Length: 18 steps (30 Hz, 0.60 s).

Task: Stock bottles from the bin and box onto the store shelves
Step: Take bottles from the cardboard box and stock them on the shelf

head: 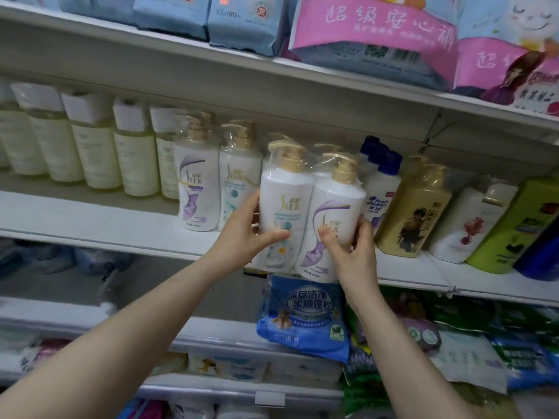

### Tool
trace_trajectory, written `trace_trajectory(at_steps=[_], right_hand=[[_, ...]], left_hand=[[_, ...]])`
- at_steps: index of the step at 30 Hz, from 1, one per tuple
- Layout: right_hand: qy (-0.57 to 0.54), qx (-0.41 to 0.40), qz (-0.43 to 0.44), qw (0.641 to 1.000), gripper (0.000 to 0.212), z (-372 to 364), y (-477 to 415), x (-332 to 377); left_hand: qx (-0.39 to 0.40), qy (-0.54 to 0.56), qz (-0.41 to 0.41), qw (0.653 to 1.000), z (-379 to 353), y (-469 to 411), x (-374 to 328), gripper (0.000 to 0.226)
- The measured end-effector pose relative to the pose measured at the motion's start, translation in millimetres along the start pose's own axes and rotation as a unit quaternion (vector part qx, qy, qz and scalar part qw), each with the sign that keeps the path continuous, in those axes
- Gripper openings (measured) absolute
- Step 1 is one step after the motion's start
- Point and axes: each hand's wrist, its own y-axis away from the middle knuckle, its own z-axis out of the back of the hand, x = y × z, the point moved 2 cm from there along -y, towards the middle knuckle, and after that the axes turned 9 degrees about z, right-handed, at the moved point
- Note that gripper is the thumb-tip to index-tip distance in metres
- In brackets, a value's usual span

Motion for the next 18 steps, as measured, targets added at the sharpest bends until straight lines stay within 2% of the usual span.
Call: trace_trajectory(at_steps=[3, 5, 7, 9, 11, 13, 15, 18], right_hand=[[0.04, 0.005, 0.01, 0.999, 0.054, -3, 1, -2], [0.106, -0.003, 0.03, 0.994, 0.065, -4, 2, -3], [0.201, -0.018, 0.074, 0.977, 0.08, -5, 4, -6], [0.282, -0.035, 0.132, 0.95, 0.085, -7, 10, -4], [0.373, -0.057, 0.202, 0.904, 0.085, -8, 19, -3], [0.454, -0.064, 0.296, 0.838, 0.079, -8, 28, -7], [0.487, -0.039, 0.365, 0.793, 0.068, -8, 36, -16], [0.485, -0.012, 0.38, 0.788, 0.049, -8, 44, -26]], left_hand=[[-0.005, -0.027, -0.023, 0.999, -1, 2, 2, 0.063], [-0.034, -0.044, -0.05, 0.997, -3, 4, 6, 0.069], [-0.089, -0.087, -0.077, 0.989, -5, 5, 12, 0.087], [-0.136, -0.166, -0.117, 0.97, -6, 6, 17, 0.102], [-0.166, -0.249, -0.184, 0.936, -7, 10, 20, 0.105], [-0.171, -0.315, -0.261, 0.896, -9, 16, 23, 0.098], [-0.158, -0.359, -0.325, 0.861, -11, 20, 29, 0.083], [-0.153, -0.399, -0.356, 0.831, -11, 22, 40, 0.072]])
